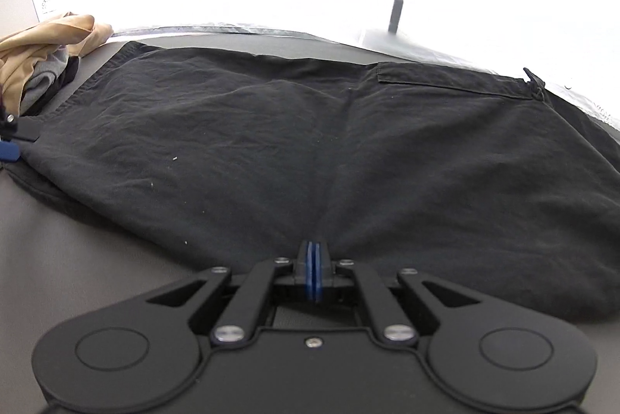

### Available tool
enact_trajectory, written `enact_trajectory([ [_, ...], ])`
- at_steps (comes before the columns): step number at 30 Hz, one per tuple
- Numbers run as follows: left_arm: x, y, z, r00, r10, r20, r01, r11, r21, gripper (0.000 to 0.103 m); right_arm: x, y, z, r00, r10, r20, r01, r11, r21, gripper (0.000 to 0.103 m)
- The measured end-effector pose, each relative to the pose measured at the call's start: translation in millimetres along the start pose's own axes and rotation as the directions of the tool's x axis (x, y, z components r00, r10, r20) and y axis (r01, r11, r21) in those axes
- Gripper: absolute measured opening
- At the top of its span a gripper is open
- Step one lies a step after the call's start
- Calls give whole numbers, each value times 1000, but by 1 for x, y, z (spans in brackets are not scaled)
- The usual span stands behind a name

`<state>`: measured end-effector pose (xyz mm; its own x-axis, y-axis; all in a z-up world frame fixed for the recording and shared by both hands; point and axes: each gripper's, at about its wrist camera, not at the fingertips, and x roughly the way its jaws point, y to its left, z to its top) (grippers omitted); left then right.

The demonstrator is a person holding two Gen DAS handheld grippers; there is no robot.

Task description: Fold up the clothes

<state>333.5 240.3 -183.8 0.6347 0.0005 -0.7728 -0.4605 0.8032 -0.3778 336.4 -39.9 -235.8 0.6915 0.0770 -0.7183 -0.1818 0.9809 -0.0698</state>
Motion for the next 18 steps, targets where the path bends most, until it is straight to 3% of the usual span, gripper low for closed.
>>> enact_trajectory([
  [3, 1, 29, -2, 1000, 0, -10, -1, 992, -123, 52, 0, 0, 2, 1000, 5, -11, -5, 1000, -12, 2],
  [6, 8, 39, 2, 1000, -21, -4, 19, 982, -188, 53, 1, 3, 3, 1000, -1, -15, 0, 998, -55, 2],
  [10, 21, 38, 12, 999, -40, 24, 44, 974, -223, 56, 0, 8, 2, 1000, -16, -16, 15, 996, -86, 2],
  [15, 31, 31, 21, 998, -40, 53, 51, 970, -238, 69, 1, 10, 2, 999, -30, -16, 29, 996, -85, 3],
  [18, 30, 27, 19, 998, -20, 62, 33, 975, -218, 69, 0, 11, 0, 999, -37, -11, 36, 996, -83, 3],
])
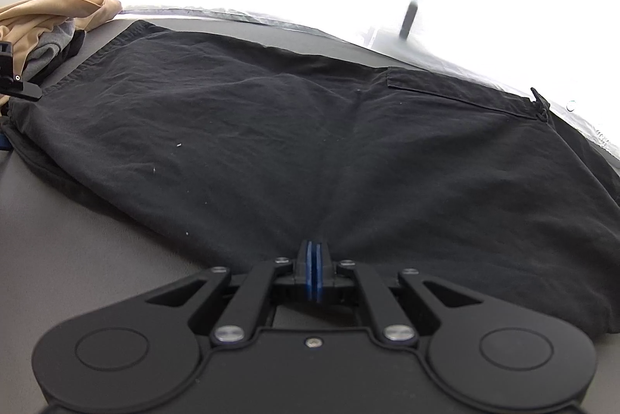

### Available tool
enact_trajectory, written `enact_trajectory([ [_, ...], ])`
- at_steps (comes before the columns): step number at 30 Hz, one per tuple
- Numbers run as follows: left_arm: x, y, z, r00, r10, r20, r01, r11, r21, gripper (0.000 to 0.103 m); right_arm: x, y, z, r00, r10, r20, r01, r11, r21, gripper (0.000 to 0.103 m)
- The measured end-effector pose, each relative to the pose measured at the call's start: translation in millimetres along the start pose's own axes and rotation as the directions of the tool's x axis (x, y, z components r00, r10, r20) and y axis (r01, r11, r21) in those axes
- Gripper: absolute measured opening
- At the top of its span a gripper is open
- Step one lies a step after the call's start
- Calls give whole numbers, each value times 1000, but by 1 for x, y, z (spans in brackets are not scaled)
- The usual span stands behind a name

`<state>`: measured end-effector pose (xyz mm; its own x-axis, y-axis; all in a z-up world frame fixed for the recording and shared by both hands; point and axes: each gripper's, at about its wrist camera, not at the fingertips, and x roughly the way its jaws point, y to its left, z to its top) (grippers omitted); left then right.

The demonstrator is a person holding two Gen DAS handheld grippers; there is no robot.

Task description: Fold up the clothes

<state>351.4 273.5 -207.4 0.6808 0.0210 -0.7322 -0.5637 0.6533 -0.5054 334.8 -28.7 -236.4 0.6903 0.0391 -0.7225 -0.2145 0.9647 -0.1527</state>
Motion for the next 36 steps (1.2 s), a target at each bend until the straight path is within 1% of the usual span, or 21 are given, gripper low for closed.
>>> enact_trajectory([
  [5, 3, 3, 0, 1000, -4, 25, 4, 1000, 15, 69, 0, 0, 0, 1000, -1, 0, 1, 1000, 2, 3],
  [8, 7, -2, 0, 999, 12, 52, -11, 1000, -7, 67, 0, 0, 0, 1000, 0, 0, 0, 1000, -7, 3],
  [9, 8, -4, -2, 998, 21, 65, -20, 1000, -8, 64, 0, 2, 0, 1000, -5, -2, 5, 1000, -21, 3],
  [10, 10, -7, -4, 996, 34, 83, -34, 999, -1, 61, 0, 5, 0, 1000, -15, -5, 15, 999, -35, 3],
  [11, 11, -11, -6, 994, 52, 99, -53, 998, 12, 53, 1, 8, 0, 1000, -27, -9, 27, 999, -47, 4],
  [12, 12, -15, -8, 991, 77, 112, -81, 996, 35, 35, 2, 12, 0, 999, -42, -12, 42, 998, -56, 4],
  [13, 13, -19, -9, 988, 99, 121, -106, 993, 53, 22, 2, 15, 0, 998, -55, -12, 55, 997, -59, 3],
  [14, 13, -21, -9, 986, 112, 120, -119, 992, 52, 21, 3, 15, 0, 998, -58, -9, 57, 997, -53, 3],
  [15, 12, -22, -7, 987, 111, 115, -115, 993, 31, 16, 2, 13, 0, 999, -51, -6, 51, 998, -42, 3],
  [17, 3, -26, -2, 989, 84, 119, -84, 996, -3, 11, 2, 1, 1, 1000, -5, -14, 5, 1000, 10, 3],
  [18, -5, -33, 1, 989, 58, 135, -60, 998, 11, 9, 2, -6, 2, 1000, 20, -22, -19, 999, 39, 2],
  [20, -23, -51, 6, 984, -17, 176, 4, 997, 73, 8, -3, -19, 3, 999, 25, -24, -23, 997, 77, 3],
  [23, -48, -91, 13, 966, -144, 216, 101, 975, 197, 8, -20, -38, -7, 1000, -8, 28, 6, 996, 89, 4],
  [25, -62, -121, 16, 949, -214, 232, 147, 951, 273, 8, -30, -53, -16, 998, -26, 52, 20, 994, 103, 4],
  [27, -76, -156, 12, 928, -286, 240, 195, 919, 341, 8, -39, -74, -25, 996, -56, 67, 46, 988, 145, 4],
  [29, -88, -195, 1, 900, -365, 236, 247, 876, 414, 8, -52, -94, -34, 986, -131, 100, 114, 981, 155, 4],
  [31, -99, -233, -15, 874, -441, 204, 304, 823, 480, 8, -68, -109, -41, 964, -219, 151, 202, 972, 124, 4],
  [32, -104, -251, -25, 860, -478, 179, 334, 792, 511, 8, -77, -120, -46, 952, -256, 166, 236, 963, 131, 4],
  [34, -112, -291, -51, 826, -552, 115, 395, 712, 581, 7, -92, -145, -57, 938, -307, 163, 276, 942, 189, 4],
  [35, -115, -309, -68, 809, -583, 73, 424, 665, 615, 7, -98, -158, -63, 932, -330, 150, 294, 930, 223, 4],
  [36, -118, -328, -89, 788, -615, 18, 460, 609, 647, 7, -103, -169, -70, 925, -356, 135, 315, 915, 253, 4],
])
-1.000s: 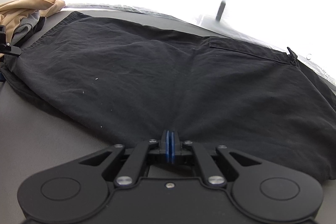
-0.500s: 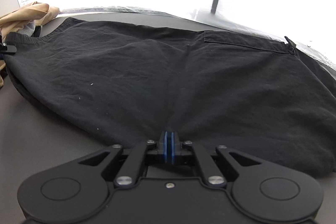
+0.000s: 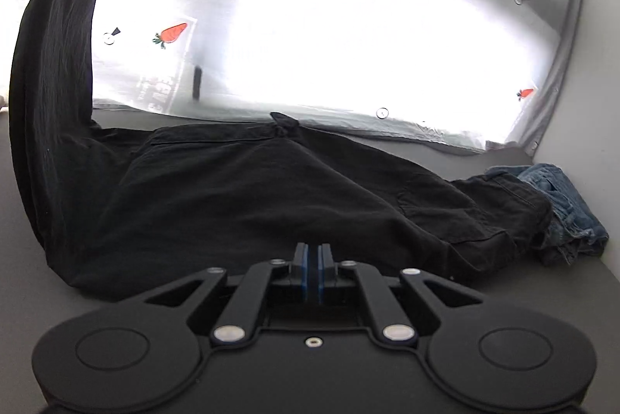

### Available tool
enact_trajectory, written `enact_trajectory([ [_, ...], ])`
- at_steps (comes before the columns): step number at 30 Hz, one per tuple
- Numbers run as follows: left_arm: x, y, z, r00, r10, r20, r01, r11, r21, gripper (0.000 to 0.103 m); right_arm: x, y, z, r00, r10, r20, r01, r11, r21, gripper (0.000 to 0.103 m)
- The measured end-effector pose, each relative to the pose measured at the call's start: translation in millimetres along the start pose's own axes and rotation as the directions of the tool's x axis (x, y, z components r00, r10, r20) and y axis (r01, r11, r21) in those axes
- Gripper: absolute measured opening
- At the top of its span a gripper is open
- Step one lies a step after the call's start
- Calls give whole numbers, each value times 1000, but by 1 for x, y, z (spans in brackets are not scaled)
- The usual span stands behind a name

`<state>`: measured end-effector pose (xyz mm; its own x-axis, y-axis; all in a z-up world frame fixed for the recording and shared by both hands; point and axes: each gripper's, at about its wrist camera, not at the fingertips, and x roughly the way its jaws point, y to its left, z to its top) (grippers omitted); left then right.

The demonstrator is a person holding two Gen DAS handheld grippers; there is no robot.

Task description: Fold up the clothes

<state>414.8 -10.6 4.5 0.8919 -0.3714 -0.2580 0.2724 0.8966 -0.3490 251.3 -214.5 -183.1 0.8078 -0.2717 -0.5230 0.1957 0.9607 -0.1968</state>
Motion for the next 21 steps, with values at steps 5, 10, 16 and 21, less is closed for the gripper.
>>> enact_trajectory([
  [5, 48, -111, -67, 941, -254, -223, 287, 950, 127, 21, 11, -58, -22, 988, -112, -103, 121, 989, 84, 4],
  [10, 100, -161, -166, 768, -240, -594, 409, 897, 167, 50, 30, -95, -31, 967, -170, -188, 196, 972, 127, 6],
  [16, 91, -106, -146, 816, -196, -544, 262, 964, 45, 69, 42, -116, -25, 978, -77, -195, 129, 955, 268, 30],
  [21, 78, -17, -100, 891, 54, -450, -70, 997, -19, 77, 63, -107, -5, 987, 88, -137, -24, 911, 411, 46],
])
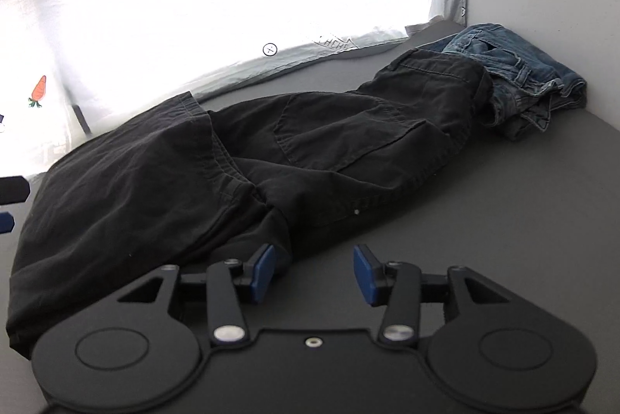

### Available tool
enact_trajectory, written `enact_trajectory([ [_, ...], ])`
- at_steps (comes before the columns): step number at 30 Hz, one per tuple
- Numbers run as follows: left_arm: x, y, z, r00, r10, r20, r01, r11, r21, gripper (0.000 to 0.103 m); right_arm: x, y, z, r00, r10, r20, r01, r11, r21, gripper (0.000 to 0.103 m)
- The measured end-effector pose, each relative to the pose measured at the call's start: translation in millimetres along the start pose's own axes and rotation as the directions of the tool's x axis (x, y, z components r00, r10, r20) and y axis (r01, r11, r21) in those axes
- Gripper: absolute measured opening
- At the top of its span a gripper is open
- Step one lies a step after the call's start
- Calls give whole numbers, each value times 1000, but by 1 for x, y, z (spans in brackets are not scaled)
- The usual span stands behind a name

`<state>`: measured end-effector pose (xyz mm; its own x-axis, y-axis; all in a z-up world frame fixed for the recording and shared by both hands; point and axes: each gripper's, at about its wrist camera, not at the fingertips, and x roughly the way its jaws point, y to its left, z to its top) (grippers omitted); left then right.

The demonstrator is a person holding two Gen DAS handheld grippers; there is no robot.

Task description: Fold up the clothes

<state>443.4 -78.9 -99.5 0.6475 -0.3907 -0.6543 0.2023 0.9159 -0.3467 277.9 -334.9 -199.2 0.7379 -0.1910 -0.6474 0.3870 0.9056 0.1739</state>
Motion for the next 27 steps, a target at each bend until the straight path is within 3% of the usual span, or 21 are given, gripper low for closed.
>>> enact_trajectory([
  [3, -6, 41, 1, 994, 105, -41, -106, 993, -41, 77, 8, 18, 9, 993, 113, 11, -114, 993, 36, 46],
  [6, 0, 58, -11, 983, 155, -97, -159, 987, -33, 76, 30, 33, 15, 995, 94, -18, -94, 996, 10, 38],
  [9, 11, 59, -28, 973, 185, -140, -188, 982, -13, 76, 61, 30, 20, 992, 89, -91, -81, 993, 90, 36],
  [13, 22, 57, -39, 968, 201, -152, -200, 980, 19, 76, 85, 16, 24, 979, 145, -141, -99, 952, 290, 54],
  [15, 22, 60, -40, 969, 185, -164, -188, 982, -3, 76, 87, 16, 27, 979, 144, -143, -87, 935, 345, 55],
  [17, 21, 64, -40, 972, 159, -172, -168, 985, -40, 75, 82, 20, 30, 985, 111, -133, -62, 943, 327, 19],
  [19, 19, 65, -43, 976, 136, -171, -147, 988, -49, 70, 64, 22, 36, 988, 130, -82, -101, 950, 296, 11],
  [21, 17, 63, -46, 979, 112, -168, -123, 991, -58, 61, 30, 24, 43, 990, 140, 2, -136, 959, 250, 10],
  [23, 17, 60, -48, 979, 112, -168, -120, 992, -36, 61, -1, 29, 42, 993, 113, 47, -120, 976, 184, 10],
  [25, 18, 57, -49, 978, 122, -172, -125, 992, -6, 60, -9, 34, 30, 997, 65, 37, -69, 991, 119, 11],
  [27, 21, 62, -51, 975, 108, -196, -114, 993, -22, 60, 12, 35, 12, 1000, -14, -27, 15, 999, 41, 13],
])
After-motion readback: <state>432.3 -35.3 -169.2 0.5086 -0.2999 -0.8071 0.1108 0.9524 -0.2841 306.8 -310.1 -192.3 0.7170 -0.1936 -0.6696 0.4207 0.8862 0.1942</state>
